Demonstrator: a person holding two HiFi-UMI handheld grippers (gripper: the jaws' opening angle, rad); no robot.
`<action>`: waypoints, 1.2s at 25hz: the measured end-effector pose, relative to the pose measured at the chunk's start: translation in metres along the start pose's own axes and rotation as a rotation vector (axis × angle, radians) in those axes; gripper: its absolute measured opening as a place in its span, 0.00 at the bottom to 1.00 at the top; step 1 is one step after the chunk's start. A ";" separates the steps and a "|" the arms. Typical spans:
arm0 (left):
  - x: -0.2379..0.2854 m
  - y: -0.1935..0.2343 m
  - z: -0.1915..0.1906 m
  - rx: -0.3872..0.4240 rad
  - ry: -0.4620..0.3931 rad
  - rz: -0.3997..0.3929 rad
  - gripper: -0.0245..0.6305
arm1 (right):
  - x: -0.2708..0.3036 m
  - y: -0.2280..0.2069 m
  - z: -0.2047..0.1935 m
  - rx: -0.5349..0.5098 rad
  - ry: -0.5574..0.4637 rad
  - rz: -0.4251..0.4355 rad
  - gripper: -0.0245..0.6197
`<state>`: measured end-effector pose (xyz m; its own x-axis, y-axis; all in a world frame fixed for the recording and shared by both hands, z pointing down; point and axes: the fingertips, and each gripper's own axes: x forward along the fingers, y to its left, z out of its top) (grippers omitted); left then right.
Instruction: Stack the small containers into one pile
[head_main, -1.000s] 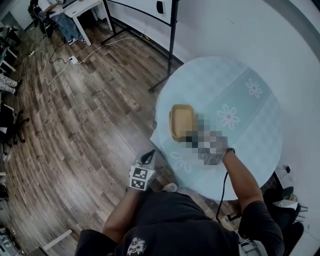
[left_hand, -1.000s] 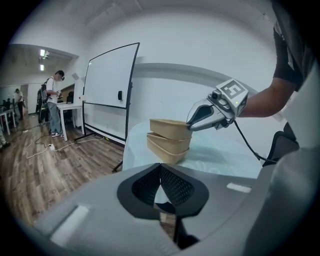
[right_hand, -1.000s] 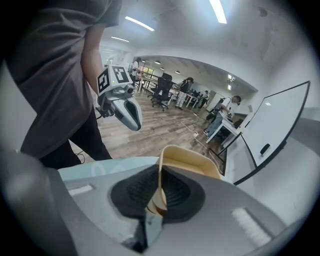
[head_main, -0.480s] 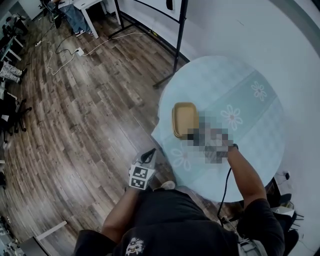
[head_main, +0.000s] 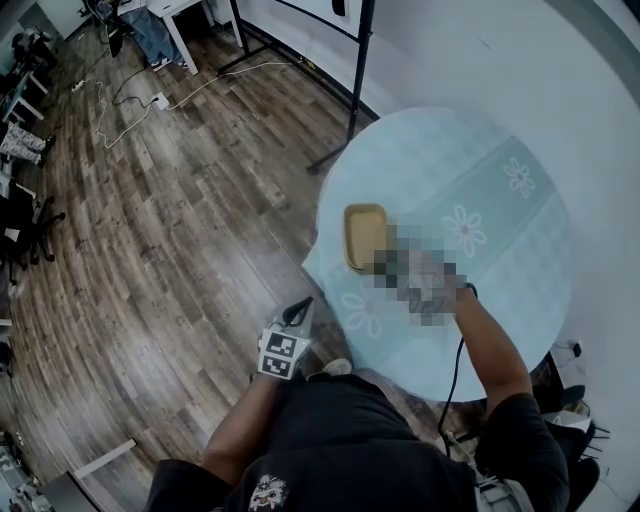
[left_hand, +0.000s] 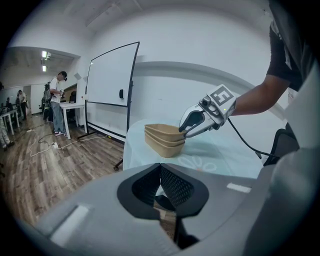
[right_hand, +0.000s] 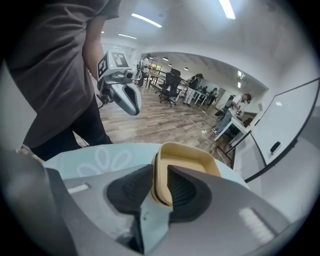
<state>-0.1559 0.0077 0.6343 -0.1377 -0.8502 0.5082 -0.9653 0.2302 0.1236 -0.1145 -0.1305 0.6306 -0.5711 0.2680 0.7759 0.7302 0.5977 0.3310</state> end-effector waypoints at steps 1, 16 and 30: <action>0.000 0.000 0.000 0.001 0.000 -0.001 0.05 | 0.001 0.003 -0.002 0.012 0.007 0.006 0.20; 0.002 -0.013 0.018 0.049 -0.020 -0.089 0.05 | -0.039 -0.010 0.014 0.389 -0.134 -0.318 0.24; 0.005 -0.017 0.057 0.137 -0.056 -0.240 0.05 | -0.093 -0.003 0.041 0.744 -0.286 -0.651 0.08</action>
<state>-0.1527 -0.0278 0.5858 0.0903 -0.8984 0.4298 -0.9922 -0.0439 0.1166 -0.0787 -0.1262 0.5351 -0.9121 -0.1635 0.3760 -0.1146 0.9821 0.1493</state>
